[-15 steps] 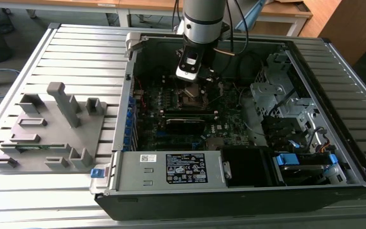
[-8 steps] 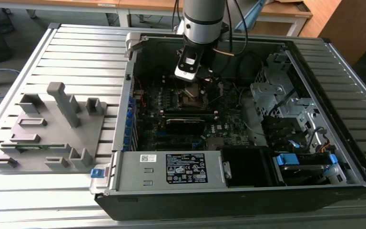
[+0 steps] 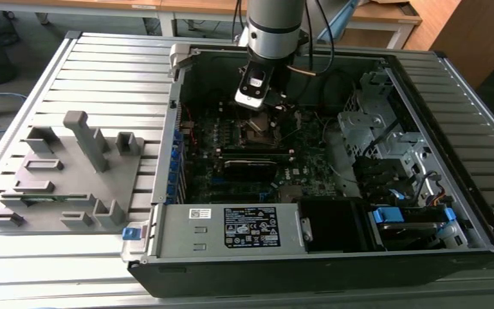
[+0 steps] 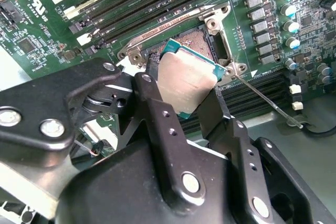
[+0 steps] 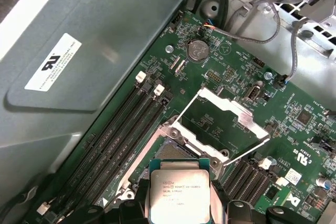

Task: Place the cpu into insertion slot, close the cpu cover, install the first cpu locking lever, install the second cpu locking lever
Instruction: 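Place the cpu into insertion slot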

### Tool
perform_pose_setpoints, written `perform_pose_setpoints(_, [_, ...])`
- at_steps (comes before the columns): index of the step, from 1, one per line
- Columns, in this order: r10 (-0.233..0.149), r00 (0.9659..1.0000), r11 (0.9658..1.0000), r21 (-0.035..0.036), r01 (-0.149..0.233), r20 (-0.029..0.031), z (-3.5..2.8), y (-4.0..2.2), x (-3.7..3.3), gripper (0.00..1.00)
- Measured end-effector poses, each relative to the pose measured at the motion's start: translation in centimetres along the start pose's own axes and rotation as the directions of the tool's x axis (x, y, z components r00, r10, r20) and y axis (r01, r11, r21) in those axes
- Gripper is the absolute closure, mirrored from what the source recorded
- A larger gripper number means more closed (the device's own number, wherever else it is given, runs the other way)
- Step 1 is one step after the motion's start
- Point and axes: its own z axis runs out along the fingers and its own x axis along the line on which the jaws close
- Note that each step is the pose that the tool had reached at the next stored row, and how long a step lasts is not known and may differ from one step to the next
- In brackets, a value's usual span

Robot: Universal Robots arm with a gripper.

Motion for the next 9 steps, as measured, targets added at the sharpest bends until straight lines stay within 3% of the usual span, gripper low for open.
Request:
perform_pose_setpoints(4, [0.032,0.9995,0.9995,-0.0002,-0.032,0.0018,0.05,0.0,0.0,0.46])
perform_pose_setpoints(9, [0.1,0.995,0.995,-0.0003,-0.1,0.006,0.13,-0.01,0.0,0.46])
